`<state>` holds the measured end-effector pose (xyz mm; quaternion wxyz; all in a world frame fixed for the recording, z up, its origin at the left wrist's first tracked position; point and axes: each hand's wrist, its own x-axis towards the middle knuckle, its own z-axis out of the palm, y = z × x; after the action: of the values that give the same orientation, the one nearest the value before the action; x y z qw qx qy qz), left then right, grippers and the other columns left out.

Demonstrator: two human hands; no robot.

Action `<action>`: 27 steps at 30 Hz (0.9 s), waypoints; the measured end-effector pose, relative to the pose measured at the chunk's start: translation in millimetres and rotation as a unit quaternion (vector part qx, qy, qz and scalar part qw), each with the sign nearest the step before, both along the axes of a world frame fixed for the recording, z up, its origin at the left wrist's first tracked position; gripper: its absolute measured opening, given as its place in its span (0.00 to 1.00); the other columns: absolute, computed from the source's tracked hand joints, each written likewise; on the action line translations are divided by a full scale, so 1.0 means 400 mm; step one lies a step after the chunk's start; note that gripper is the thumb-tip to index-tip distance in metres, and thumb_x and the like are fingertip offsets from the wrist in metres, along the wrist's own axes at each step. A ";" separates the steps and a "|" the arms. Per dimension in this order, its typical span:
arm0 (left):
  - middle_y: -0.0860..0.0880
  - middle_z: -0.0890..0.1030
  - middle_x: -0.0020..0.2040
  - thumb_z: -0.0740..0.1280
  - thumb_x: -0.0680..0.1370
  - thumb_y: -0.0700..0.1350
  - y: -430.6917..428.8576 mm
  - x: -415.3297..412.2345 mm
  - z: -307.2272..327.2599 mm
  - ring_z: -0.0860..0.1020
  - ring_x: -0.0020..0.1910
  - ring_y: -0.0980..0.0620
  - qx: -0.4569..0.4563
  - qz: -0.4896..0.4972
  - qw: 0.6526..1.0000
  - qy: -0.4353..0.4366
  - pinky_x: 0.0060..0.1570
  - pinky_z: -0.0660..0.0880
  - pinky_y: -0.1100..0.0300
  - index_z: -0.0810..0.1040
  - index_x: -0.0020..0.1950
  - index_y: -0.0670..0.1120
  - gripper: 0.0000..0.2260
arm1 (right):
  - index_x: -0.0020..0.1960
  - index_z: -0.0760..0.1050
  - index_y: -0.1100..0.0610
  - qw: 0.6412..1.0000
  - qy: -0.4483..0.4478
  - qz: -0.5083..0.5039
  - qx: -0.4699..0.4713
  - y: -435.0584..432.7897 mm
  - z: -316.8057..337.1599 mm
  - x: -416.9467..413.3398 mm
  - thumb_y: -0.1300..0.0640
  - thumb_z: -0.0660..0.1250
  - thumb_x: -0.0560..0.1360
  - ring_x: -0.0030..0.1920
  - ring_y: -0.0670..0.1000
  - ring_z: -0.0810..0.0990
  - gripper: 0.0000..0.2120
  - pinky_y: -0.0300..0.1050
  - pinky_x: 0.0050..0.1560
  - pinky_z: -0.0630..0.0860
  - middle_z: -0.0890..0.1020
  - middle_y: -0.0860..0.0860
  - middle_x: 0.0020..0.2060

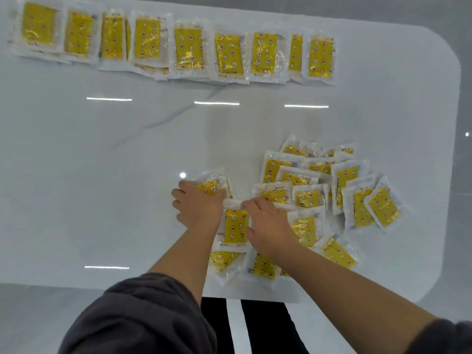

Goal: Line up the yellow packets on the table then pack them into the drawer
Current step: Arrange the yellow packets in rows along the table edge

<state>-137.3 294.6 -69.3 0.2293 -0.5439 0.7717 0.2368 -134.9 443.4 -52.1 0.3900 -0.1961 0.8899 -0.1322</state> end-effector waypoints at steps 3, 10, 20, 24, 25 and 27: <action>0.44 0.66 0.68 0.75 0.66 0.62 0.012 -0.022 -0.012 0.66 0.68 0.42 -0.002 0.029 0.999 -0.040 0.62 0.66 0.44 0.59 0.70 0.42 0.44 | 0.71 0.63 0.49 1.000 0.001 -0.004 -0.004 0.002 -0.005 -0.004 0.58 0.64 0.75 0.67 0.53 0.65 0.26 0.50 0.63 0.66 0.67 0.49 0.68; 0.49 0.78 0.51 0.75 0.68 0.57 -0.034 -0.028 -0.034 0.77 0.56 0.44 0.092 0.081 0.992 0.022 0.64 0.67 0.44 0.72 0.54 0.46 0.23 | 0.71 0.62 0.49 1.000 0.003 0.007 0.007 0.002 -0.008 -0.010 0.58 0.64 0.75 0.68 0.53 0.65 0.26 0.50 0.64 0.65 0.67 0.49 0.68; 0.48 0.79 0.47 0.73 0.72 0.50 -0.212 -0.003 -0.014 0.79 0.49 0.46 0.065 -0.011 0.995 0.074 0.44 0.69 0.60 0.78 0.54 0.43 0.16 | 0.75 0.56 0.48 0.989 0.068 0.130 0.032 -0.056 -0.020 -0.004 0.62 0.68 0.72 0.73 0.57 0.59 0.36 0.55 0.69 0.59 0.62 0.52 0.74; 0.51 0.76 0.48 0.70 0.74 0.46 -0.279 0.036 -0.007 0.75 0.48 0.50 0.090 -0.056 0.991 0.081 0.45 0.67 0.59 0.74 0.58 0.47 0.15 | 0.77 0.48 0.45 0.943 0.093 0.317 0.050 -0.109 -0.029 -0.038 0.64 0.69 0.71 0.74 0.59 0.55 0.44 0.60 0.70 0.58 0.52 0.55 0.76; 0.50 0.77 0.50 0.70 0.74 0.46 -0.292 0.048 -0.008 0.76 0.50 0.48 0.096 -0.068 0.990 0.076 0.46 0.68 0.59 0.74 0.60 0.46 0.16 | 0.76 0.49 0.45 0.925 0.094 0.364 0.054 -0.121 -0.025 -0.050 0.63 0.70 0.72 0.73 0.59 0.55 0.43 0.59 0.69 0.58 0.51 0.56 0.76; 0.48 0.79 0.53 0.70 0.73 0.46 -0.315 0.066 -0.013 0.77 0.52 0.47 0.104 -0.088 0.989 0.064 0.46 0.69 0.59 0.74 0.62 0.46 0.18 | 0.74 0.56 0.48 0.886 0.112 0.446 0.062 -0.146 -0.017 -0.068 0.59 0.71 0.71 0.71 0.59 0.58 0.38 0.58 0.68 0.60 0.54 0.56 0.75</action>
<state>-110.8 168.7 -74.5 0.2549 -0.4306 0.8008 0.3290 -162.1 385.1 -59.0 0.3167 -0.5611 0.7530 0.1338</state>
